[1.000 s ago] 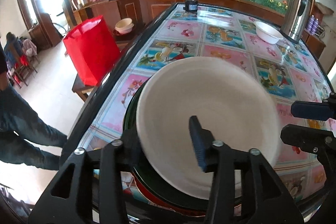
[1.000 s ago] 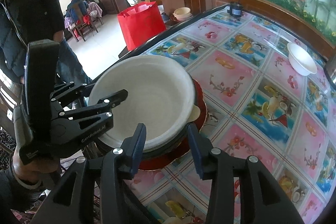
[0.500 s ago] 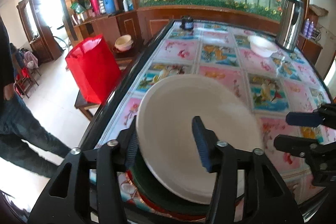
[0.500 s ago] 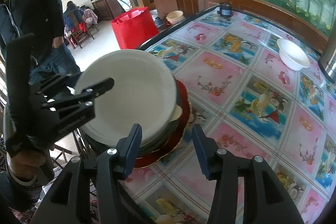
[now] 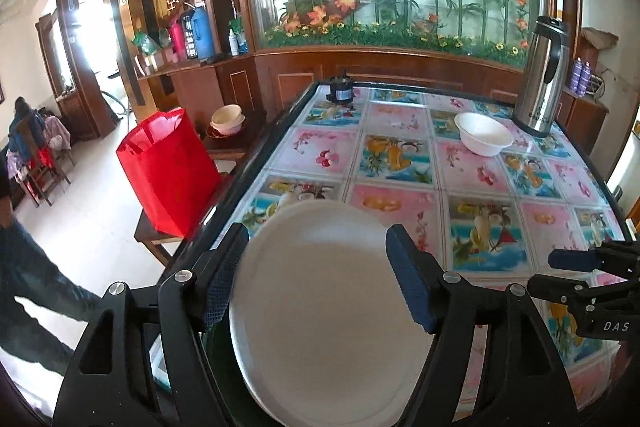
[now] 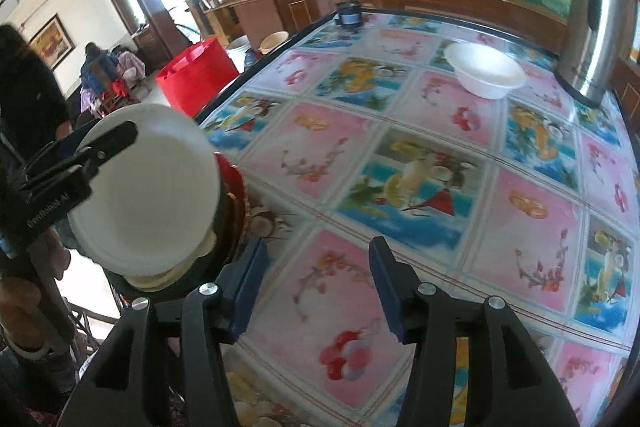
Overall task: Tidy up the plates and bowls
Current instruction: 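Move both grippers toward the smaller white bowl beside the steel kettle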
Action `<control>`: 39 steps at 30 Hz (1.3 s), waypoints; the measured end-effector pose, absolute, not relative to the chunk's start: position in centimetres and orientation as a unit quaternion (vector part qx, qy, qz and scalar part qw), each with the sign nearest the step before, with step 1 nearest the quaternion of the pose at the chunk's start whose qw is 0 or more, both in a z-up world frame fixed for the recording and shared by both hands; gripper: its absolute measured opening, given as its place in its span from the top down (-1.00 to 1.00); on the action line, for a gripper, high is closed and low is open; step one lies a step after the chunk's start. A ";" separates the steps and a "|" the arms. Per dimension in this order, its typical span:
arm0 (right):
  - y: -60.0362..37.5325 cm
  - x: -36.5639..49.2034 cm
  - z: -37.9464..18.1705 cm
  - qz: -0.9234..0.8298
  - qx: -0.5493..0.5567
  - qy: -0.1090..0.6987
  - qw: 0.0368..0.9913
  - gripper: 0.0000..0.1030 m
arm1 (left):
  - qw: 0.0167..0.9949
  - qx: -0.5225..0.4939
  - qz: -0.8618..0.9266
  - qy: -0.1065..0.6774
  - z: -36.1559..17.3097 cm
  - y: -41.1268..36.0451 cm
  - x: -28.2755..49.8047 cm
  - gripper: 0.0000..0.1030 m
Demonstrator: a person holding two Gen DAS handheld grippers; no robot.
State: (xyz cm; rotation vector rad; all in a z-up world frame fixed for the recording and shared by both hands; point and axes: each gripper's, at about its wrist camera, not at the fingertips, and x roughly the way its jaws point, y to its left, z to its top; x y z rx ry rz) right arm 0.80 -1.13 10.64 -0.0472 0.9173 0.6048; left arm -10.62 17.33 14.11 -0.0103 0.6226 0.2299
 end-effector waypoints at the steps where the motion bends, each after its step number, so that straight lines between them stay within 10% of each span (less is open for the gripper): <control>1: -1.4 1.0 10.6 0.286 -0.019 0.436 0.853 -0.04 | 0.945 -0.006 0.113 0.305 14.2 17.4 -10.5 -0.39; 27: -0.9 3.3 10.8 0.268 -0.010 0.431 0.862 -0.21 | 0.956 -0.079 -0.081 0.270 18.8 12.5 -13.9 -0.41; 39: -8.1 8.9 9.9 0.195 0.008 0.452 0.870 -0.22 | 0.945 -0.020 -0.053 0.323 17.3 7.6 -2.6 -0.41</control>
